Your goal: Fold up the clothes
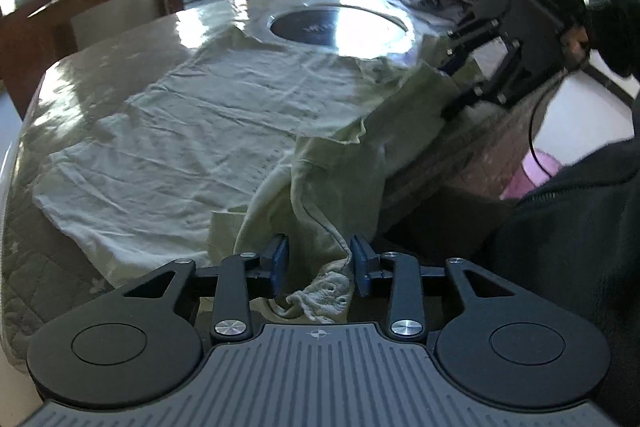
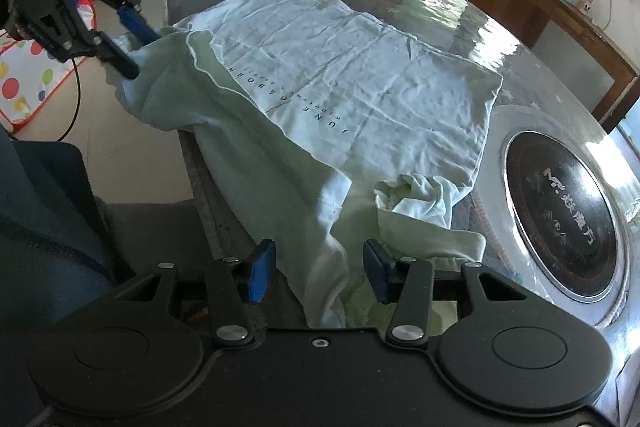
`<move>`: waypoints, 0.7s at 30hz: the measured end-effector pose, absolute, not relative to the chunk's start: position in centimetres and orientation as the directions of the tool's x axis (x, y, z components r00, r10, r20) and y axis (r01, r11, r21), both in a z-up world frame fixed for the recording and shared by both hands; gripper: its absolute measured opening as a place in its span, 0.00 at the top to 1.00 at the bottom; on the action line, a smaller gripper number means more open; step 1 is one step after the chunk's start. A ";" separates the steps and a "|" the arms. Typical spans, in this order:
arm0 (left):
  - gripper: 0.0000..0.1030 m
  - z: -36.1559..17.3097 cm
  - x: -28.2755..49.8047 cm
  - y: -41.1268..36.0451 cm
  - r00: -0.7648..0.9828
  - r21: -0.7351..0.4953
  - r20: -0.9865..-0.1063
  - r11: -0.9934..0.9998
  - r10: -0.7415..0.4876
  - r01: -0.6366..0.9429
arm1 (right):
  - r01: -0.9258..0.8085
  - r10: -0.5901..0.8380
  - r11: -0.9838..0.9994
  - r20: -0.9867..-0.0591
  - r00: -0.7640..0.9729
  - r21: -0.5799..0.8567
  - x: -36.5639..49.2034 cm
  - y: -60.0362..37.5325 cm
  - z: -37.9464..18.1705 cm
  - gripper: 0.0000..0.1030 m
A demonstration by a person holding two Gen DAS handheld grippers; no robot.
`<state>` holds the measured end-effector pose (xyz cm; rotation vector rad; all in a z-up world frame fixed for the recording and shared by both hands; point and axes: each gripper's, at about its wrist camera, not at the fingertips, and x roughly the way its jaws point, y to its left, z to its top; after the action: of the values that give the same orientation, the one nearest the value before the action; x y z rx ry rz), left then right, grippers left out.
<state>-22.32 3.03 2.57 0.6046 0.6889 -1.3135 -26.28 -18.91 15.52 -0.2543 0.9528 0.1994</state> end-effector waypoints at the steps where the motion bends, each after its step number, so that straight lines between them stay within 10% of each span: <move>1: 0.85 2.5 -22.5 3.0 0.118 0.023 -0.753 0.154 -0.648 0.988 | -0.279 0.056 0.952 -0.826 0.561 -0.125 -26.2 -18.9 15.5 0.70; 21: 0.90 3.0 -22.7 3.0 0.314 0.165 -0.728 0.289 -0.610 0.943 | -0.371 0.003 0.902 -0.857 0.515 -0.220 -27.4 -17.6 15.6 0.86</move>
<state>-22.73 2.98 2.95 0.6542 0.6068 -1.1248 -27.40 -17.59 15.58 -0.4040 1.0111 0.2326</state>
